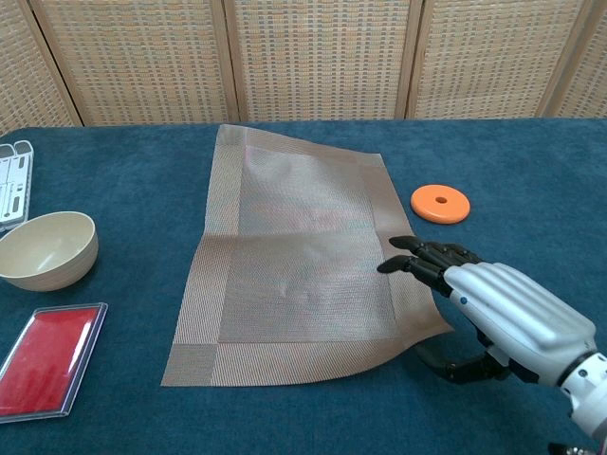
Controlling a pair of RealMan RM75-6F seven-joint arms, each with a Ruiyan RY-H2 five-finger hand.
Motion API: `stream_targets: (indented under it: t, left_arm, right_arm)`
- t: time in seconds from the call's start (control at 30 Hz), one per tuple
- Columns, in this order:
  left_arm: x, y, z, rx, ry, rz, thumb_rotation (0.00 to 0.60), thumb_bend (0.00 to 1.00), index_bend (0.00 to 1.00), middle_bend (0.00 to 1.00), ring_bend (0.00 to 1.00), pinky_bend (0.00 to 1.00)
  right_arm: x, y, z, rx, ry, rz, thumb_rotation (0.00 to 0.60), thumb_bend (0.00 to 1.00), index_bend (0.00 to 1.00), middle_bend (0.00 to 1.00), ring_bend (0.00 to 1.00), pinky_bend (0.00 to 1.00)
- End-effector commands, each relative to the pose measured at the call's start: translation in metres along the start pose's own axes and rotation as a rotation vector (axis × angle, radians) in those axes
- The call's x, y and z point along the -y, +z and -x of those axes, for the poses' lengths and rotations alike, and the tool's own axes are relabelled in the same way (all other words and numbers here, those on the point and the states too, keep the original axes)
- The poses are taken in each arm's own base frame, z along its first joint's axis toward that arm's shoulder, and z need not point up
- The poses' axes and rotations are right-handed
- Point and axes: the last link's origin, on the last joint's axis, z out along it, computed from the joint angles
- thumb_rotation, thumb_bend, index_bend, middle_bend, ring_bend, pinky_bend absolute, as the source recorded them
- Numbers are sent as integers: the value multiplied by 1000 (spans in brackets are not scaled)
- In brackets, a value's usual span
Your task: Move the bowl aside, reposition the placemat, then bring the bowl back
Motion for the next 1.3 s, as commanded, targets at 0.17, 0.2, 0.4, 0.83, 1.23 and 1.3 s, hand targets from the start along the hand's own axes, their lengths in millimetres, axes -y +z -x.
stream_targets:
  t: [0.17,0.2,0.4,0.83,1.23,1.3]
  left_arm:
    - [-1,1,2,13,-2,2,600,116,9,0,0,0]
    - [-1,1,2,14,-2,2,600,116,9,0,0,0]
    - [-1,1,3,24,-1,0,600,116,9,0,0,0]
    - [-2,1,2,23,-4,7,600,117,9,0,0,0]
    - [-4,1,3,24,1,12,600,117,9,0,0,0]
    - [-4,1,4,26,3,14,600,117,9,0,0,0]
  right_arm:
    - [-2,3,-1,-34,9,1,600,482,462,45,0,67]
    - [-2,3,-1,-37,9,1,600,482,479,56,0,73]
    - [-4,4,-1,-32,10,7,600,483,552,94,0,91]
    - [-5,2,-3,-22,20,14,600,544,616,119,0,100]
    - [-9,-7,-11,-39,14,11,600,544,679,162,0,104]
    - [-10,-10,-12,-40,14,11,600,544,681,163,0,104]
